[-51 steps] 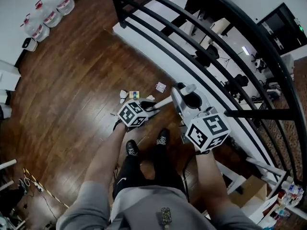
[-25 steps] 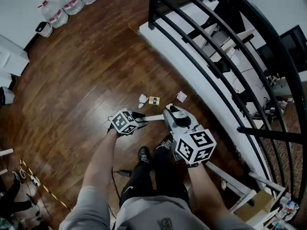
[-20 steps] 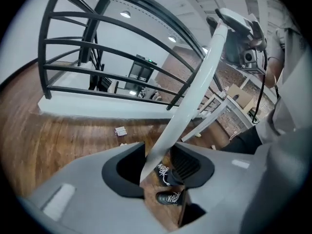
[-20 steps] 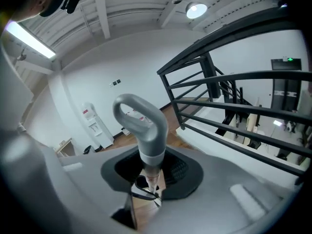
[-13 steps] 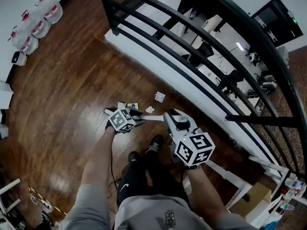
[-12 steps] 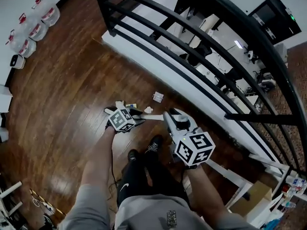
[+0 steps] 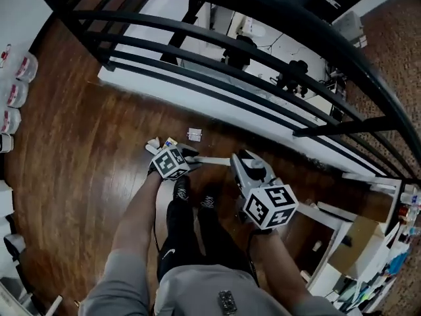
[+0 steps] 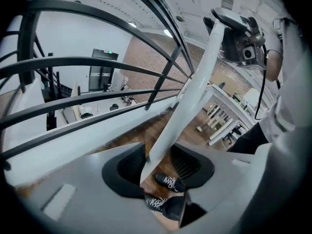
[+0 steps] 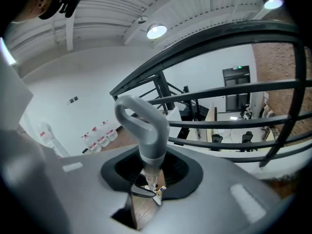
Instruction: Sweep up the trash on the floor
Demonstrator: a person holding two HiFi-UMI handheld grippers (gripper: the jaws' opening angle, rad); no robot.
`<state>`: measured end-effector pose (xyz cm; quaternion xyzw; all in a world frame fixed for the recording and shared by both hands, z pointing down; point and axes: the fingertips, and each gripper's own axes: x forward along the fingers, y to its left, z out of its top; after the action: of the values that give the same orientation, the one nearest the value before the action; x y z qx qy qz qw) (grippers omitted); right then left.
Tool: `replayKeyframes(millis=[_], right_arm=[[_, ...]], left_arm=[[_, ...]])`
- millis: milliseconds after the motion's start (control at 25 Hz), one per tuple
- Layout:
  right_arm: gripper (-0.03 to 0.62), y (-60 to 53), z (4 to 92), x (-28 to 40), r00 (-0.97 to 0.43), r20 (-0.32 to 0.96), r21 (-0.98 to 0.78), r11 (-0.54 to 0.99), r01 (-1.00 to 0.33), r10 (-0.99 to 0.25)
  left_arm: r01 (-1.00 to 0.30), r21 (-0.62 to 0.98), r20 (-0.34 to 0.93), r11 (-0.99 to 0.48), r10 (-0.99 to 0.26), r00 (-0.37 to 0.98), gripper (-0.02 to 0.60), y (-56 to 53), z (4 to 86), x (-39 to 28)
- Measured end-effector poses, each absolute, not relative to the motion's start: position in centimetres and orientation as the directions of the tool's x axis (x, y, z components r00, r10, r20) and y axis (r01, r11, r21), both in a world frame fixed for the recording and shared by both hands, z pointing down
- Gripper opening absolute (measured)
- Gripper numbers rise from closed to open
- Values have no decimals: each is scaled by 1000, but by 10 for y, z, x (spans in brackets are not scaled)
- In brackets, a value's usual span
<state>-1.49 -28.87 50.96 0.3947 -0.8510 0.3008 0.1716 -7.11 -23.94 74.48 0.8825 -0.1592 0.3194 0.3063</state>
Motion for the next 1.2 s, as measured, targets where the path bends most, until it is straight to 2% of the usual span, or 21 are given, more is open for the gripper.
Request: replayKeyframes(millis=[320,560,880,1200], right_arm=[[91,-302,502,46,-440,558,-341,290,-894,-703],[91,-318,490,61,-415,550,-347,253,-903,-725],[91,-354,405,27,-509,439,-282,425,-860,-740],[91,-392,360,59,-566,361,-200,531,-824,-741]], left_arm=[[-253,455,616,-854,96,782,161,-268,737,-13],[-201,468,633,-860,168,756,156,-278,723,-1],[-294,449,563,-844,13,826,149,-305,649,-13],[-406,468,494,-785,-149,857,140,-330,610,51]])
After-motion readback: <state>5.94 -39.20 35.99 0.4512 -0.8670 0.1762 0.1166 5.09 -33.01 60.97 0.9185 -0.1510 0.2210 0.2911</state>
